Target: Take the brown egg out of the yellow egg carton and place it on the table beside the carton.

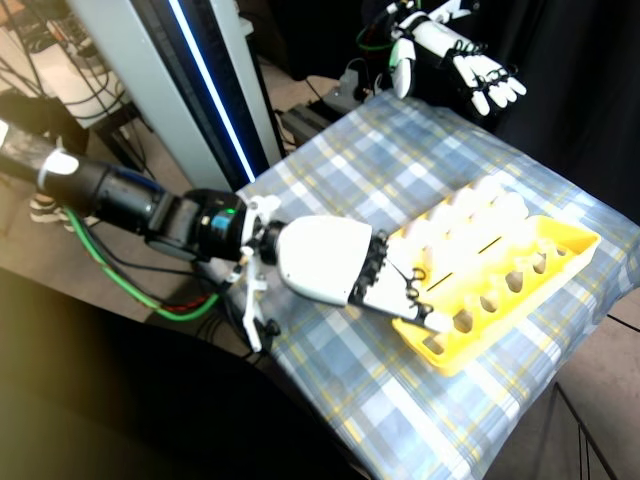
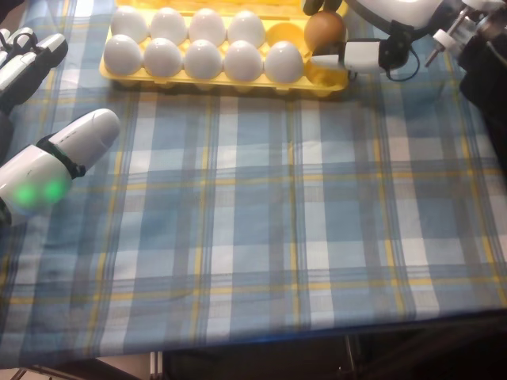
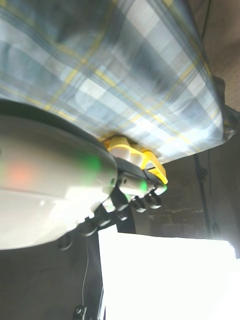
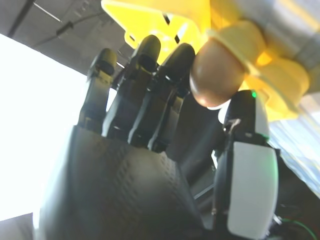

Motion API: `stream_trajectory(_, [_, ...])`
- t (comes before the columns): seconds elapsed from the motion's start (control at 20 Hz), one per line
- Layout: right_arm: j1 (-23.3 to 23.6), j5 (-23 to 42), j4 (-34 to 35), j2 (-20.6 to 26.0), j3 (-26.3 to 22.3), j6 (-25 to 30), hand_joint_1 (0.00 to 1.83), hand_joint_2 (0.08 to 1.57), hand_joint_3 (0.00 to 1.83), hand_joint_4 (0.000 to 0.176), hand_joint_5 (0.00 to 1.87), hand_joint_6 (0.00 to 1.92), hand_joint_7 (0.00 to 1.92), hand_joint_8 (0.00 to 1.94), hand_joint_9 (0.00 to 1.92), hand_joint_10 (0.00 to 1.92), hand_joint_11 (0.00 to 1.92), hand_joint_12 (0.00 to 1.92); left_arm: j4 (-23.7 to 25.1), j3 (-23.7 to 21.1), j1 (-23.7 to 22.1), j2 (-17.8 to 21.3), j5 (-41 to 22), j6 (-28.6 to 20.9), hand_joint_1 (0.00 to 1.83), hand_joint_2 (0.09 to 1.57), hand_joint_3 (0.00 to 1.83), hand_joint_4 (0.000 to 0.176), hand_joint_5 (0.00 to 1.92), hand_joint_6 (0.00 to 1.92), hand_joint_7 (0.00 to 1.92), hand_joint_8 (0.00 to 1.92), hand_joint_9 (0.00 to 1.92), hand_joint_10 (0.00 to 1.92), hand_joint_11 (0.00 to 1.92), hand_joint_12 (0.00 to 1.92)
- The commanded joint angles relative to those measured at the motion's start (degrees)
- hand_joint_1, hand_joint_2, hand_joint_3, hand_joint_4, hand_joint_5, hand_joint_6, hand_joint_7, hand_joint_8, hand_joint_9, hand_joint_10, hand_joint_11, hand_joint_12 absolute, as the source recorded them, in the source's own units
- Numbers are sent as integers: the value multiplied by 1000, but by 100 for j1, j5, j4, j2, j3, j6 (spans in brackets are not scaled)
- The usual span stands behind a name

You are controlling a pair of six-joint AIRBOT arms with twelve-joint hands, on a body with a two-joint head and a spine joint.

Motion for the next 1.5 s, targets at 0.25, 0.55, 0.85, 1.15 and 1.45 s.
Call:
stream_trajectory(0.25, [114, 908, -129, 187, -183, -1, 1143, 1106, 0, 0, 996, 942, 1008, 16, 709, 0, 245, 107, 218, -7, -5, -2, -641, -10, 0, 1041, 0, 48, 295, 0, 164, 0, 64, 0, 0, 0])
stream_trajectory(0.55, [125, 1385, -647, 820, -966, -1, 1145, 1105, 0, 0, 994, 944, 1031, 3, 666, 2, 238, 103, 218, -8, -6, 9, -611, -9, 0, 1037, 0, 39, 302, 3, 168, 2, 71, 2, 0, 0])
stream_trajectory(0.85, [-64, 2177, -1259, 1418, -1898, -1, 1079, 1098, 1, 39, 1006, 933, 1032, 32, 658, 4, 303, 101, 208, -14, -5, 2, -627, -10, 0, 1050, 4, 47, 312, 6, 158, 4, 68, 3, 0, 0])
stream_trajectory(1.15, [-485, 2451, -1615, 1477, -2344, -1, 1080, 1095, 0, 43, 1015, 919, 1066, 13, 671, 6, 280, 82, 197, -20, -2, -2, -638, -10, 0, 1054, 3, 47, 307, 1, 152, 1, 65, 1, 0, 0])
stream_trajectory(1.45, [-976, 2110, -1217, 1037, -2101, -1, 1071, 1109, 1, 43, 985, 968, 1056, 2, 633, 1, 268, 48, 202, -28, -6, -2, -615, -9, 0, 1046, 0, 31, 320, 5, 176, 8, 87, 8, 0, 0])
